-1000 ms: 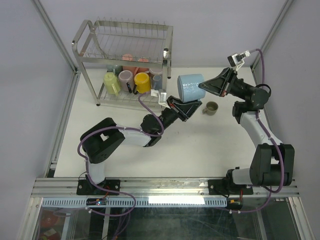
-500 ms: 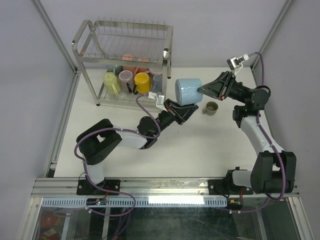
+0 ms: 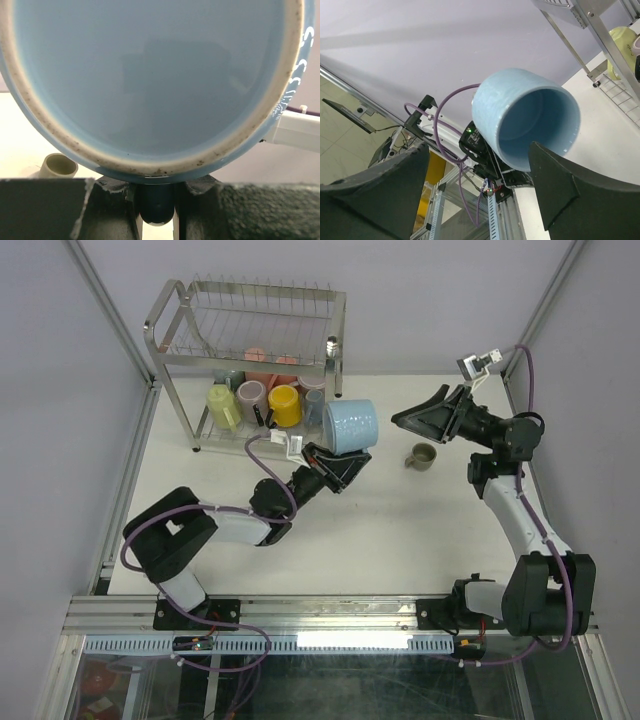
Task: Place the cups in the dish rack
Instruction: Turn the cup upside down in the dish rack.
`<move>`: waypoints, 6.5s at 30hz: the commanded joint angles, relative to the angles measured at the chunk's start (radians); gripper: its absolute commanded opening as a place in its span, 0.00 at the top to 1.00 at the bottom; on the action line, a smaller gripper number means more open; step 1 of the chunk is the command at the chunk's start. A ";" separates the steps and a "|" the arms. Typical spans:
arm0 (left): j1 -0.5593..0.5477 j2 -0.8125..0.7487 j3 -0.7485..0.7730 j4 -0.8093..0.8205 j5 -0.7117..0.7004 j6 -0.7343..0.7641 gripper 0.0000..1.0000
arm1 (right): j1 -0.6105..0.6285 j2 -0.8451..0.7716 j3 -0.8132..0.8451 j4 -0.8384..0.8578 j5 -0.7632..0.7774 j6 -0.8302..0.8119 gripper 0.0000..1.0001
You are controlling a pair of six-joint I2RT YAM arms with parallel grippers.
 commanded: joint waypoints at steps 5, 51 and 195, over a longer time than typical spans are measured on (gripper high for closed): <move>0.032 -0.195 -0.085 0.288 0.040 0.025 1.00 | -0.002 -0.043 -0.016 -0.065 -0.007 -0.104 0.16; 0.408 -0.710 -0.187 -0.910 0.150 0.223 1.00 | -0.169 -0.175 -0.062 -0.901 -0.121 -1.295 0.16; 0.635 -0.692 -0.287 -0.752 0.258 0.275 0.16 | -0.285 -0.148 -0.093 -0.865 -0.131 -1.277 0.16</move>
